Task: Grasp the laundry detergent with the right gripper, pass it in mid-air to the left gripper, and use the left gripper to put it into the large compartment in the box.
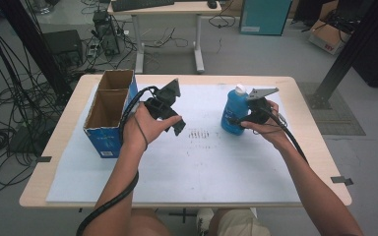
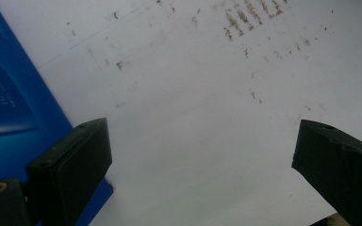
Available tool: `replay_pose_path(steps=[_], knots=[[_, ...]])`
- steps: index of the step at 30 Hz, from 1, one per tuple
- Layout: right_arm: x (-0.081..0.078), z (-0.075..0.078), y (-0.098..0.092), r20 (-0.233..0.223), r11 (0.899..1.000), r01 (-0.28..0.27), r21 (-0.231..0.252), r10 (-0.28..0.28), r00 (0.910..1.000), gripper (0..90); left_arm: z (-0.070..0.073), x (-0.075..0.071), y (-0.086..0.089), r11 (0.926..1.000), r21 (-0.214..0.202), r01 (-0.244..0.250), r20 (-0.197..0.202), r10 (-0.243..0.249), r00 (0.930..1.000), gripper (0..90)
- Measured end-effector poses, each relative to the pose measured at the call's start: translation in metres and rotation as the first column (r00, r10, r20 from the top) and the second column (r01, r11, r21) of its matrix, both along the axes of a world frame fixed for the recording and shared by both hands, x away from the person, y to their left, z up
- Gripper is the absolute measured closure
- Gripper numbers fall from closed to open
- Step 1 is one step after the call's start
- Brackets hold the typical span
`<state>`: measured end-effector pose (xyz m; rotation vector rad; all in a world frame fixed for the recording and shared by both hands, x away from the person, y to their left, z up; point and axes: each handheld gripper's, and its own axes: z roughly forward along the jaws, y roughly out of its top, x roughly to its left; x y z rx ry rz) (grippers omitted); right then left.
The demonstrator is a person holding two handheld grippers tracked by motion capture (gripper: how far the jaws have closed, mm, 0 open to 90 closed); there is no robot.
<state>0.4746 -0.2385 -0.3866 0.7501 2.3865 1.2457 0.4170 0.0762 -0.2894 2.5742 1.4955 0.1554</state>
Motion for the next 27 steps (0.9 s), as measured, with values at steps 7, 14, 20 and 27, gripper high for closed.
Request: replay_pose_path(steps=[7, 14, 20, 27], knots=[[0.0000, -0.0002, -0.0001, 0.001, 1.000, 0.002, 0.007, -0.002, 1.0000, 3.3, 0.0001, 0.0000, -0.0009, 1.0000, -0.002, 0.000, 0.003, 0.000, 1.0000, 5.5], [0.0006, -0.0008, -0.0005, 0.000, 1.000, -0.005, 0.003, 0.005, 1.0000, 6.7, -0.0004, -0.0002, -0.0004, 1.0000, -0.003, -0.003, 0.003, 0.003, 1.0000, 5.5], [0.0011, -0.0017, 0.0001, 0.008, 1.000, -0.011, 0.006, 0.011, 0.9999, 15.0, -0.0013, -0.0006, 0.0017, 1.0000, -0.001, -0.009, -0.002, 0.009, 1.0000, 5.5], [0.0016, -0.0035, 0.0003, 0.008, 1.000, -0.011, 0.003, 0.011, 0.9999, 23.9, -0.0008, -0.0001, 0.0022, 1.0000, 0.000, -0.008, 0.002, 0.008, 1.0000, 5.5]])
